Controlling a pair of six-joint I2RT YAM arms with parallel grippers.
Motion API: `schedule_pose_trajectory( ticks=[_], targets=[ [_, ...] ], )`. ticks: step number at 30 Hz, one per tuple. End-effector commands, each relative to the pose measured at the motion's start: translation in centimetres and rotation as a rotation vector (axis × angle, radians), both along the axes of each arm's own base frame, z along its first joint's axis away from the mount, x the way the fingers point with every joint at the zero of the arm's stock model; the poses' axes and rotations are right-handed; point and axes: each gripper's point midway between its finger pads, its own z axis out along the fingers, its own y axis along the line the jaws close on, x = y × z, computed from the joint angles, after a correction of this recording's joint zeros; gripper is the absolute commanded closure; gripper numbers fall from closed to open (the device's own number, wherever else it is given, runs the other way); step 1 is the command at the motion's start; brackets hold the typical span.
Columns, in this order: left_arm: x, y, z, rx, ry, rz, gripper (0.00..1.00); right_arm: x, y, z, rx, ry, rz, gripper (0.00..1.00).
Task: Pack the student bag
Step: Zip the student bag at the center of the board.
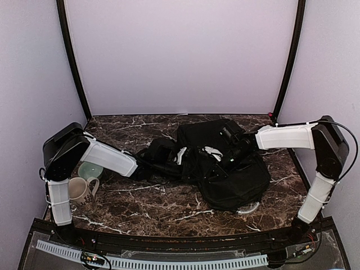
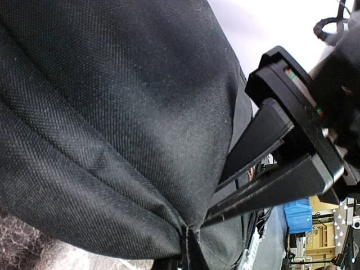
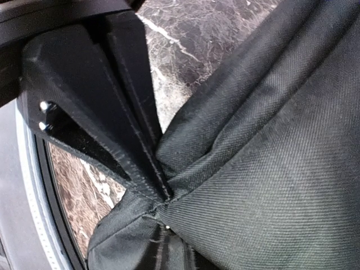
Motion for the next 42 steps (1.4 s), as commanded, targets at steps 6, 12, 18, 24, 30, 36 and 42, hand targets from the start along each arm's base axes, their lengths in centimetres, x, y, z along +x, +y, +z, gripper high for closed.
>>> schedule_pose_trajectory(
  ticks=[6, 12, 18, 24, 30, 36, 42],
  targets=[
    [-1.9, -1.6, 6.4, -0.137, -0.135, -0.087, 1.0, 2.1, 0.3, 3.5, 0.079, -0.062, -0.03, 1.0],
    [-2.0, -1.1, 5.6, -0.092, -0.145, -0.084, 1.0, 1.9, -1.4, 2.7, 0.039, -0.075, -0.037, 1.0],
    [-1.4, 0.7, 3.9, 0.024, -0.172, -0.027, 1.0, 1.3, -3.4, 1.6, -0.075, -0.062, -0.027, 1.0],
    [-1.2, 2.5, 2.3, 0.105, -0.186, 0.014, 1.0, 1.8, -6.0, -0.1, -0.202, -0.051, -0.07, 1.0],
    [-1.4, 3.9, 1.0, 0.161, -0.186, 0.033, 1.0, 3.1, -7.8, -0.2, -0.255, -0.049, -0.116, 1.0],
    [-1.3, 5.6, -0.5, 0.212, -0.174, 0.064, 1.0, 3.4, -10.0, -0.3, -0.305, -0.042, -0.146, 1.0],
    [-0.7, 7.6, -1.4, 0.24, -0.155, 0.108, 1.0, 4.3, -13.2, -0.7, -0.366, -0.033, -0.199, 1.0]
  ],
)
